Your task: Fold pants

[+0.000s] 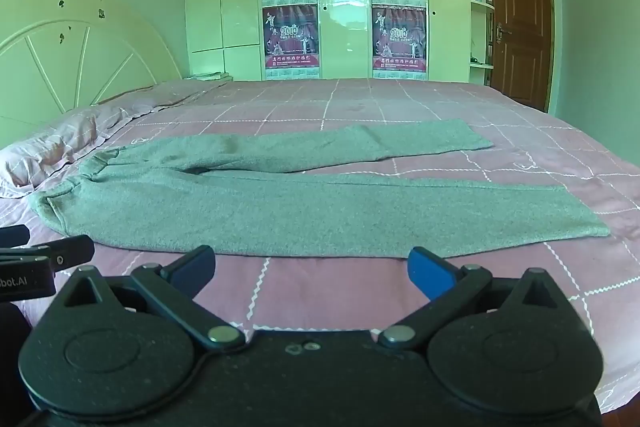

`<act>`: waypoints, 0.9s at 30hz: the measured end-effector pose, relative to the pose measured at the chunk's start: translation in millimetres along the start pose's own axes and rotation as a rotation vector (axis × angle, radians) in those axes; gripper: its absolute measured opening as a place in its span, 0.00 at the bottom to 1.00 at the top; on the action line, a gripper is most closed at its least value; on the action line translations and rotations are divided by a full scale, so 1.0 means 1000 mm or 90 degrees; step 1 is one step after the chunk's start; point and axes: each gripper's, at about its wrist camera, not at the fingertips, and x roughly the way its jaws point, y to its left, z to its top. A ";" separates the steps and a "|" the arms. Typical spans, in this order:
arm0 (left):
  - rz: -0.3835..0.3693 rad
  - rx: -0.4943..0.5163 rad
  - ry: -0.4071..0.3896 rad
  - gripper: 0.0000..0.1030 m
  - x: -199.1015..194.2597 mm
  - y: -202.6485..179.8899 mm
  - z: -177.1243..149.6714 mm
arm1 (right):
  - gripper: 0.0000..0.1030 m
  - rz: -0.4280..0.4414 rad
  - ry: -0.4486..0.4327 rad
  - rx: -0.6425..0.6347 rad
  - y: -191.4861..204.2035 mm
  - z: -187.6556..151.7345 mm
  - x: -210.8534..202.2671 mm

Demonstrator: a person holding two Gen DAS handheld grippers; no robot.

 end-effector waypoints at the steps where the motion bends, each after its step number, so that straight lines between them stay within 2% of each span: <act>1: -0.001 -0.003 0.006 1.00 0.000 0.000 0.000 | 0.94 0.003 0.001 0.005 0.000 0.000 0.000; 7: -0.008 -0.002 0.007 1.00 0.004 0.010 -0.001 | 0.94 0.004 0.004 0.006 0.000 0.000 0.001; 27: 0.007 0.020 0.001 1.00 0.003 0.000 -0.003 | 0.94 0.003 0.005 0.010 -0.001 -0.002 0.005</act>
